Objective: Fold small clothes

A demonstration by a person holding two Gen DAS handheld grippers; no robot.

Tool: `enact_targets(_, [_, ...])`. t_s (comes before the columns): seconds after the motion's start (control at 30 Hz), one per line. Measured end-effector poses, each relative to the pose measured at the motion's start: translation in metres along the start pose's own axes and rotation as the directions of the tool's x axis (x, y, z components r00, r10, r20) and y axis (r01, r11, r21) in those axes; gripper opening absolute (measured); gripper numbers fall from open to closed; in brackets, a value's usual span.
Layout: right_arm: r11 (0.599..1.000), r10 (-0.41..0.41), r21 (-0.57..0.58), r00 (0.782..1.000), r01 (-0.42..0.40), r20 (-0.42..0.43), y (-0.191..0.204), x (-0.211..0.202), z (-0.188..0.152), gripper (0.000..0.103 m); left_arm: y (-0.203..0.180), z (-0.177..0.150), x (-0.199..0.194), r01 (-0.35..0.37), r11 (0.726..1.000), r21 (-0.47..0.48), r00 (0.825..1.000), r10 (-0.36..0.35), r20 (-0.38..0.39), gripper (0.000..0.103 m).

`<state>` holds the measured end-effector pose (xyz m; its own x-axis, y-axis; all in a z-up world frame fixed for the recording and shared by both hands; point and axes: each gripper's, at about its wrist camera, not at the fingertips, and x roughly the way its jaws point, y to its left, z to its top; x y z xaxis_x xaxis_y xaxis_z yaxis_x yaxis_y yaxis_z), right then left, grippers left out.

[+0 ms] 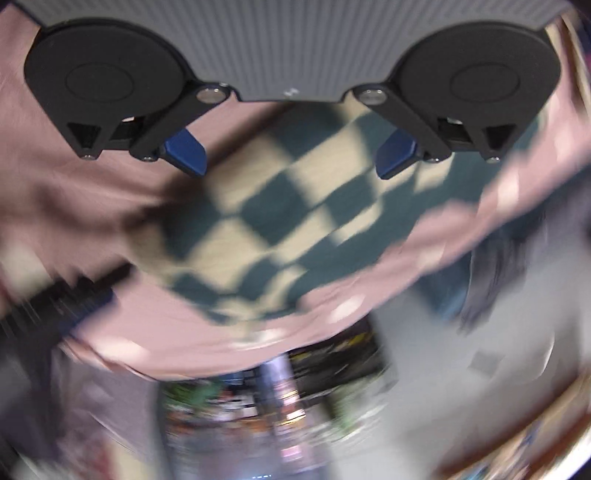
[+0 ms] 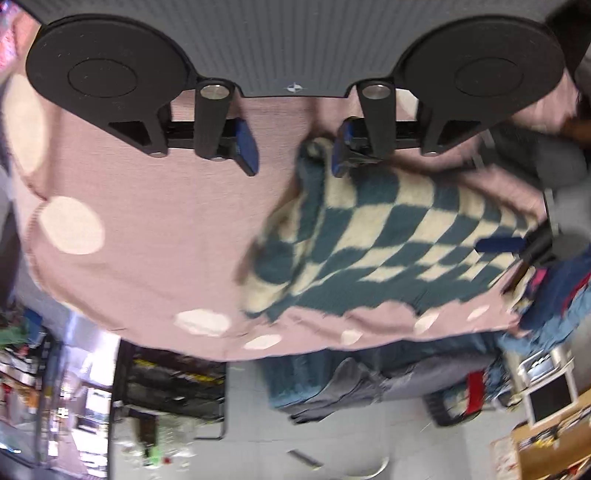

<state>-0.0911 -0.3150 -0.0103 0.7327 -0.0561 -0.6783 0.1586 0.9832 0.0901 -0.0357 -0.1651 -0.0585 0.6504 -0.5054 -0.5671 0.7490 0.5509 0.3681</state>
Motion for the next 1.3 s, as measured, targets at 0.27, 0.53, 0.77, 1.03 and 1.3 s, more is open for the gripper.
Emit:
enact_targets(0.27, [0.993, 0.028, 0.112, 1.0, -0.029, 0.014, -0.017, -0.01, -0.014, 0.089, -0.08, 0.021, 0.025, -0.09, 0.967, 0.237, 0.995, 0.076, 0.068, 0.073])
enact_targets(0.53, [0.989, 0.042, 0.144, 0.999, -0.046, 0.033, -0.028, -0.014, -0.015, 0.089, -0.096, 0.031, 0.035, -0.048, 0.96, 0.276, 0.999, 0.042, 0.028, 0.073])
enact_targets(0.77, [0.983, 0.091, 0.156, 0.993, -0.101, 0.071, -0.032, -0.012, 0.0, 0.091, -0.099, 0.036, 0.042, -0.015, 0.955, 0.297, 1.0, 0.008, 0.024, 0.057])
enact_targets(1.03, [0.945, 0.238, 0.218, 0.97, -0.244, 0.052, -0.049, 0.032, 0.044, 0.098, -0.079, 0.047, 0.053, 0.061, 0.979, 0.193, 0.998, -0.055, -0.038, 0.047])
enact_targets(1.3, [0.898, 0.333, 0.339, 0.936, -0.28, -0.109, -0.058, 0.085, 0.074, 0.103, -0.051, 0.052, 0.063, 0.124, 0.991, 0.051, 0.99, -0.12, -0.067, 0.044])
